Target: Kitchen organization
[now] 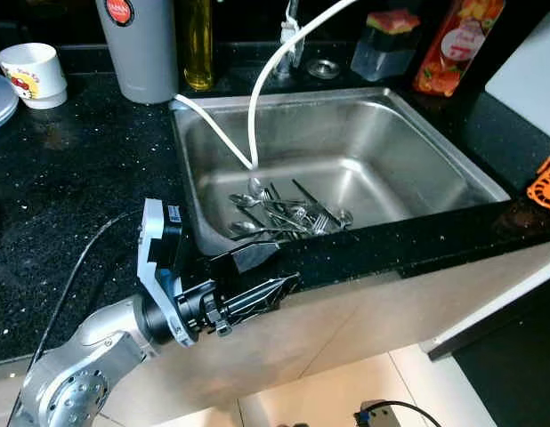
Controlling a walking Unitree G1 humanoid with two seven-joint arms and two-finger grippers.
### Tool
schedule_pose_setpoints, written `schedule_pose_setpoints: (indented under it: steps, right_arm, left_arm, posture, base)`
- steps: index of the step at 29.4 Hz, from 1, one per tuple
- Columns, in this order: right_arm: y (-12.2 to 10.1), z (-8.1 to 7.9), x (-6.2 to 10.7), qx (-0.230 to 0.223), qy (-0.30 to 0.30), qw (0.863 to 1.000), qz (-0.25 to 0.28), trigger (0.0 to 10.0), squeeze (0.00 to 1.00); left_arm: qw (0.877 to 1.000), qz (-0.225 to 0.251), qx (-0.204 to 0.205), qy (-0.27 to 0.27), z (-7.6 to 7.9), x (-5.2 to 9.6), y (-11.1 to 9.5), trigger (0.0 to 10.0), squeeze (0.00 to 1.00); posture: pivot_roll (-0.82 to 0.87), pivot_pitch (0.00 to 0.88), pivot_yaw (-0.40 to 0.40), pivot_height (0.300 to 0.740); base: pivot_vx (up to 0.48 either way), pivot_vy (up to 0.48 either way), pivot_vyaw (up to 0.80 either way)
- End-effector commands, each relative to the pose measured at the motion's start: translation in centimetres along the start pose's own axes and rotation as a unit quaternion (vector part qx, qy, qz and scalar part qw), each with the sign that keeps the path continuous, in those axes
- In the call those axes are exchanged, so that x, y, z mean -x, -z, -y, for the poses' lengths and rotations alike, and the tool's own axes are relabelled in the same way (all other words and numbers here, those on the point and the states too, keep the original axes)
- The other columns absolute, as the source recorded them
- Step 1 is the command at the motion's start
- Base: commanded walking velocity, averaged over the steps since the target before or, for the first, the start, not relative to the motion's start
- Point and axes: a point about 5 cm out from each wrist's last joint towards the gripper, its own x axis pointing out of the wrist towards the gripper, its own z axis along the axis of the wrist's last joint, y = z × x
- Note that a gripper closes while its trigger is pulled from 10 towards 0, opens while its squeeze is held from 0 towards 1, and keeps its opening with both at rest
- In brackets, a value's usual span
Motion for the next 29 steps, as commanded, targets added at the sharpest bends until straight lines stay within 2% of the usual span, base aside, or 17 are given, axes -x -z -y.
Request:
schedule_pose_setpoints:
  steps: [1, 13, 15, 16, 17, 20, 22, 23, 24, 25, 26, 27, 28, 29]
  right_arm:
    - [0.6, 0.2, 0.1, -0.007, 0.002, 1.0, -0.009, 10.0, 0.0]
    - [0.3, -0.1, 0.0, -0.01, 0.0, 1.0, -0.008, 10.0, 0.0]
    - [0.2, -0.1, 0.0, -0.01, 0.0, 1.0, -0.007, 10.0, 0.0]
    - [0.2, -0.1, 0.0, -0.01, 0.0, 1.0, -0.007, 10.0, 0.0]
    - [0.1, -0.2, 0.0, -0.012, 0.0, 1.0, -0.006, 10.0, 0.0]
    - [0.0, -0.2, 0.0, -0.012, 0.0, 1.0, -0.006, 10.0, 0.0]
    - [0.0, -0.3, 0.0, -0.013, -0.001, 1.0, -0.007, 10.0, 0.0]
    - [0.0, -0.3, 0.0, -0.013, -0.001, 1.0, -0.007, 10.0, 0.0]
    - [0.1, -0.3, 0.0, -0.013, -0.001, 1.0, -0.007, 10.0, 0.0]
    - [0.1, -0.3, 0.0, -0.013, -0.001, 1.0, -0.007, 10.0, 0.0]
    - [0.1, -0.3, 0.0, -0.013, -0.001, 1.0, -0.007, 10.0, 0.0]
    - [0.1, -0.3, 0.0, -0.013, -0.001, 1.0, -0.007, 10.0, 0.0]
    - [0.2, -0.3, 0.0, -0.013, -0.001, 1.0, -0.008, 10.0, 0.0]
    - [0.2, -0.3, 0.0, -0.013, -0.001, 1.0, -0.008, 10.0, 0.0]
  left_arm:
    - [1.0, -0.001, 0.006, 0.015, 0.5, -0.1, 0.0, 10.0, 0.0]
    - [1.0, -0.002, 0.023, 0.014, 0.4, 0.2, 0.3, 10.0, 0.0]
    - [0.999, -0.025, 0.041, -0.003, -0.2, 1.2, 1.6, 10.0, 0.0]
    - [0.999, -0.025, 0.041, -0.003, -0.2, 1.2, 1.6, 10.0, 0.0]
    - [0.994, -0.065, 0.069, -0.061, -1.8, 3.3, 4.2, 10.0, 0.0]
    - [0.991, -0.078, 0.077, -0.081, -2.4, 4.1, 5.0, 10.0, 0.0]
    - [0.979, -0.11, 0.103, -0.137, -3.6, 6.0, 7.1, 10.0, 0.0]
    - [0.979, -0.11, 0.103, -0.137, -3.6, 6.0, 7.1, 10.0, 0.0]
    - [0.973, -0.121, 0.119, -0.158, -4.0, 7.0, 8.2, 10.0, 0.0]
    - [0.973, -0.121, 0.119, -0.158, -4.0, 7.0, 8.2, 10.0, 0.0]
    - [0.952, -0.162, 0.153, -0.208, -4.6, 9.4, 10.8, 10.0, 0.0]
    - [0.952, -0.162, 0.153, -0.208, -4.6, 9.4, 10.8, 10.0, 0.0]
    - [0.944, -0.178, 0.166, -0.224, -4.7, 10.4, 11.8, 10.0, 0.0]
    - [0.944, -0.178, 0.166, -0.224, -4.7, 10.4, 11.8, 10.0, 0.0]
  posture:
    - [0.13, 0.097, -0.066, 0.74]
    - [0.13, 0.098, -0.063, 0.74]
    - [0.13, 0.097, -0.061, 0.74]
    - [0.13, 0.097, -0.061, 0.74]
    - [0.13, 0.098, -0.057, 0.74]
    - [0.13, 0.098, -0.057, 0.74]
    - [0.12, 0.097, -0.055, 0.74]
    - [0.12, 0.097, -0.055, 0.74]
    - [0.12, 0.097, -0.054, 0.74]
    - [0.12, 0.097, -0.054, 0.74]
    - [0.12, 0.097, -0.053, 0.74]
    - [0.12, 0.097, -0.053, 0.74]
    - [0.12, 0.094, -0.053, 0.74]
    - [0.12, 0.094, -0.053, 0.74]
  base:
    - [-0.296, 0.0, 0.0]
    - [-0.299, 0.0, 0.0]
    - [0.0, 0.0, 0.0]
    - [0.0, 0.0, 0.0]
    - [0.0, 0.0, 0.0]
    - [0.0, 0.0, 0.0]
    - [0.0, 0.0, 0.0]
    - [0.0, 0.0, 0.0]
    - [0.0, 0.0, 0.0]
    - [0.0, 0.0, 0.0]
    - [0.0, 0.0, 0.0]
    - [0.0, 0.0, 0.0]
    - [0.0, 0.0, 0.0]
    - [0.0, 0.0, 0.0]
